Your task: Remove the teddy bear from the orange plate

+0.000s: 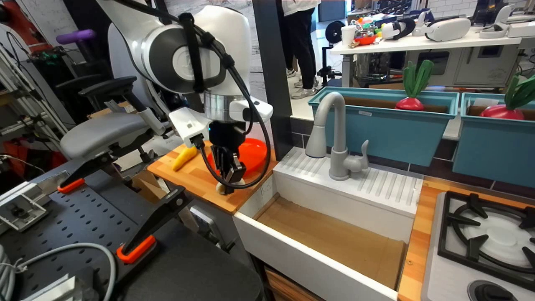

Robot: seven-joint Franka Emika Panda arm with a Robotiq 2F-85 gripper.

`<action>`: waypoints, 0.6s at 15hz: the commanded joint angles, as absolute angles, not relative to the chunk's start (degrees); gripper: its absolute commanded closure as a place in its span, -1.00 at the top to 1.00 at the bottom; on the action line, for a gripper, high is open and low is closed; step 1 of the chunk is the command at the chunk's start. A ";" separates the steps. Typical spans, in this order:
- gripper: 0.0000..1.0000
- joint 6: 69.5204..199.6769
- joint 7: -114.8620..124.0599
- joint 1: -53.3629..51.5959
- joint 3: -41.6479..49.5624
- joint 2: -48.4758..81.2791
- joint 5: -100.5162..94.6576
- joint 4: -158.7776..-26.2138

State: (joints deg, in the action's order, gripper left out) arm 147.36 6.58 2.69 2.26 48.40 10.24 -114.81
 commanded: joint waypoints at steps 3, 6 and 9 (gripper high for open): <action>-0.92 145.41 6.69 2.17 2.34 51.10 8.77 -111.37; -0.92 145.86 6.25 2.29 1.79 51.41 9.00 -110.82; -0.18 145.27 6.14 2.53 1.47 51.71 9.16 -109.85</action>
